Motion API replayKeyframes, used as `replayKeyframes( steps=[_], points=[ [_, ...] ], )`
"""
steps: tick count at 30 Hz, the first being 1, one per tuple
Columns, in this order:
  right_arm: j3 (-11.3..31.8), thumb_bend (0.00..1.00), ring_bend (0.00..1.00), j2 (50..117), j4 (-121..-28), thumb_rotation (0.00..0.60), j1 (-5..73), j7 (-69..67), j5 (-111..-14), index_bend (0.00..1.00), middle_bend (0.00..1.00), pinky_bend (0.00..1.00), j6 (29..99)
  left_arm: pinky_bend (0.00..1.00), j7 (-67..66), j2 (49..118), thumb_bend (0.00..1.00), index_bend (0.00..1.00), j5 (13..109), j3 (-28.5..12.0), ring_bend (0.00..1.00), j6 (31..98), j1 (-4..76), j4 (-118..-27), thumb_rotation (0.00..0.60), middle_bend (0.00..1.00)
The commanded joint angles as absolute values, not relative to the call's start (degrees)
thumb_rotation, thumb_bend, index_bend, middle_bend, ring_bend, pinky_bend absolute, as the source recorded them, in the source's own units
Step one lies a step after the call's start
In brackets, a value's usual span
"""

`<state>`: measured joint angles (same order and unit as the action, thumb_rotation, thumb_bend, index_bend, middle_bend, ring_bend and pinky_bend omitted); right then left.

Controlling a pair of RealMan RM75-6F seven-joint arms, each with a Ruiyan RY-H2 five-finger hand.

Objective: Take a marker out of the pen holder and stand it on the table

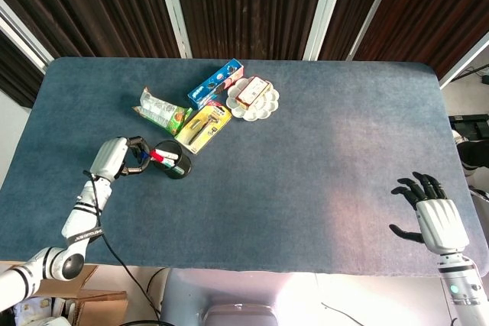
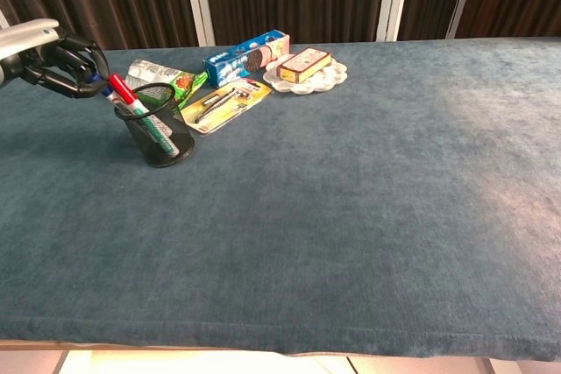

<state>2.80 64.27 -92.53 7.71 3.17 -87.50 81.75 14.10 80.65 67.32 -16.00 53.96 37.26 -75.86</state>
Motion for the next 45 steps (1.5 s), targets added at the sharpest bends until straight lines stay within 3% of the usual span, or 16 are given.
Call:
replayKeyframes(
  steps=[1,7,12,14,17,23,27,33,45],
  points=[
    [2.79,0.21,0.15,64.27,-92.52,0.6,7.72,3.16,-87.51,0.46,0.34,0.23,81.75,0.33,13.37,79.12,0.52,0.66,68.8,-15.38,0.54,56.39,35.93,-77.59,0.6,0.68],
    [2.79,0.21,0.15,64.22,-92.56,0.6,7.74,3.09,-87.54,0.46,0.34,0.23,81.73,0.33,10.75,75.53,0.51,0.65,71.74,-14.21,0.54,63.72,32.13,-82.69,0.6,0.68],
    [2.77,0.21,0.15,64.22,-92.54,0.6,7.71,3.06,-87.56,0.46,0.34,0.23,81.76,0.33,10.82,74.16,0.51,0.65,72.7,-13.9,0.54,66.04,30.68,-84.6,0.6,0.68],
    [2.76,0.21,0.15,64.22,-92.53,0.6,7.72,3.07,-87.57,0.46,0.34,0.23,81.75,0.33,11.35,72.74,0.51,0.66,74.12,-13.68,0.54,69.26,28.9,-86.61,0.6,0.68],
    [2.75,0.21,0.15,64.23,-92.54,0.6,7.72,3.1,-87.6,0.46,0.34,0.23,81.76,0.33,13.88,70.16,0.51,0.66,79.84,-13.48,0.54,81.43,23.31,-91.41,0.6,0.69],
    [2.75,0.21,0.15,64.27,-92.52,0.6,7.78,3.15,-87.65,0.46,0.34,0.23,81.71,0.35,14.15,70.5,0.51,0.67,86.04,-13.1,0.55,89.43,20.83,-93.84,0.6,0.71],
    [2.74,0.21,0.15,64.32,-92.5,0.6,7.81,3.23,-87.69,0.46,0.34,0.23,81.7,0.35,12.66,73.54,0.51,0.66,89.93,-12.49,0.54,89.04,22.89,-92.96,0.6,0.7],
    [2.85,0.21,0.15,64.25,-92.65,0.6,7.93,3.26,-87.62,0.46,0.34,0.23,81.6,0.32,10.07,82.25,0.51,0.64,93.3,-12.93,0.48,83.03,30.34,-87.16,0.6,0.68],
    [2.75,0.21,0.15,64.33,-92.26,0.6,7.74,2.72,-87.62,0.46,0.34,0.23,81.81,0.24,7.69,100.97,0.51,0.63,89.52,-17.34,0.4,74.51,42.98,-66.1,0.6,0.66]
  ],
)
